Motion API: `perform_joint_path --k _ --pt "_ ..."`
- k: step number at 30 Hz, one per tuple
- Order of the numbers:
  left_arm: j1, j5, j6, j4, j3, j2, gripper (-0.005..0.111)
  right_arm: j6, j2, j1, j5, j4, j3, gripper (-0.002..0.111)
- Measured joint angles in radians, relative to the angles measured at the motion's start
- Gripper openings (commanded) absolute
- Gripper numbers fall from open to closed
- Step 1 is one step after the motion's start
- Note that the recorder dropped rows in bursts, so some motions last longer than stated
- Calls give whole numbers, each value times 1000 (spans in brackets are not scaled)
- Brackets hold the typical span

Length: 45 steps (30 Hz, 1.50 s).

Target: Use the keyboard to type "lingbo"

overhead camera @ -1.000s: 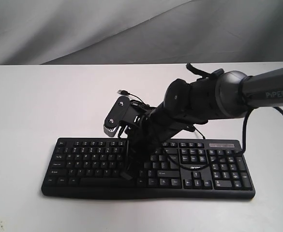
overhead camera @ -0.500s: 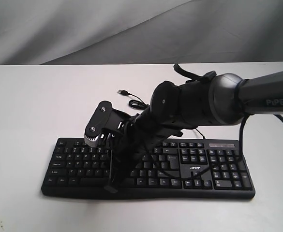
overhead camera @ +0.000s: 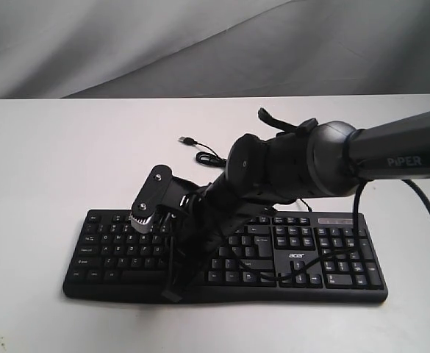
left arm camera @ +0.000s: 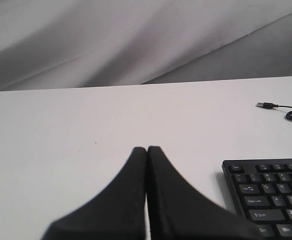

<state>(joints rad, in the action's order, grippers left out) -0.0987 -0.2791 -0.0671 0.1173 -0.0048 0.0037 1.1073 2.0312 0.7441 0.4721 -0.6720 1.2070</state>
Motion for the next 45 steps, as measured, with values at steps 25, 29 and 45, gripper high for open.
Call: perform_joint_path --k 25,29,45 --pt "0 0 0 0 0 0 1 0 0 0 -2 4 0 0" --pt "0 0 0 0 0 0 1 0 0 0 -2 4 0 0" --pt "0 0 0 0 0 0 1 0 -11 0 3 12 23 0"
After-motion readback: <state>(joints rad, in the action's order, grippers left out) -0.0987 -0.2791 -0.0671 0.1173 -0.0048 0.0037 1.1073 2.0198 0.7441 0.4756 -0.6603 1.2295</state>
